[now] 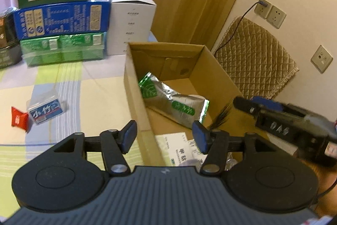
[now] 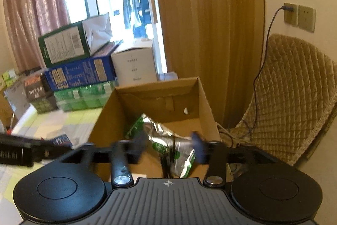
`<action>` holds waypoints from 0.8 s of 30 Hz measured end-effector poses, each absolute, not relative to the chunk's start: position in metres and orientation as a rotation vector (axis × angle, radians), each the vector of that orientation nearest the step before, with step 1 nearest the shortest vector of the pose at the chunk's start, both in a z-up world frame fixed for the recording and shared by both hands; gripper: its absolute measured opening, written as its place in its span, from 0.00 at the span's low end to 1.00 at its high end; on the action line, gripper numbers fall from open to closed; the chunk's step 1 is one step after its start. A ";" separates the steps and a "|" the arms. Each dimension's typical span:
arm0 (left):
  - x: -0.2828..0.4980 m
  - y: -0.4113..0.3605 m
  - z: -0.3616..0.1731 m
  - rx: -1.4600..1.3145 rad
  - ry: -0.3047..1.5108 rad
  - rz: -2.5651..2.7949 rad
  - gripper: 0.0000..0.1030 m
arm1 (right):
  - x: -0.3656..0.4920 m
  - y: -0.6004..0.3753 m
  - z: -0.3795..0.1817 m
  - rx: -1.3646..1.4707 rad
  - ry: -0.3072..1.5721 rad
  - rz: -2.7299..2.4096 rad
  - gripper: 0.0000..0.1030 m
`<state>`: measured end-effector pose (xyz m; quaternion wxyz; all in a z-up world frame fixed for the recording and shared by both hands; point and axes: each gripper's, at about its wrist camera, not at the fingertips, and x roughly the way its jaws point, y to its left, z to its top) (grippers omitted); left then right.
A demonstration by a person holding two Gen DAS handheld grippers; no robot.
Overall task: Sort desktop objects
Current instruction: 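Open both tools to drop the foil bag and cable into the cardboard box, then withdraw both tools from the cardboard box toward the red packet and clear case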
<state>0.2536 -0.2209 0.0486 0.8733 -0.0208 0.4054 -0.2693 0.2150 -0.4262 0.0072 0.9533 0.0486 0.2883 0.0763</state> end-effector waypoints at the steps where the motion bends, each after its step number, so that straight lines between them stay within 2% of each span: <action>1: 0.251 -0.217 0.048 -0.048 0.848 -0.563 0.55 | 0.213 -0.427 0.009 0.101 0.582 0.151 0.51; 6: 0.235 -0.198 0.047 -0.069 0.847 -0.543 0.66 | 0.195 -0.434 0.015 0.132 0.586 0.131 0.53; 7: 0.231 -0.194 0.048 -0.073 0.844 -0.538 0.70 | 0.190 -0.435 0.016 0.141 0.588 0.129 0.55; 11: 0.212 -0.177 0.050 -0.096 0.835 -0.524 0.76 | 0.165 -0.435 0.020 0.176 0.592 0.123 0.64; 16: 0.181 -0.159 0.058 -0.067 0.805 -0.504 0.89 | 0.132 -0.423 0.026 0.188 0.619 0.123 0.74; 22: 0.144 -0.132 0.065 -0.048 0.770 -0.459 0.98 | 0.093 -0.400 0.030 0.180 0.661 0.130 0.89; 24: 0.131 -0.123 0.067 -0.036 0.758 -0.444 0.98 | 0.081 -0.388 0.030 0.157 0.671 0.150 0.92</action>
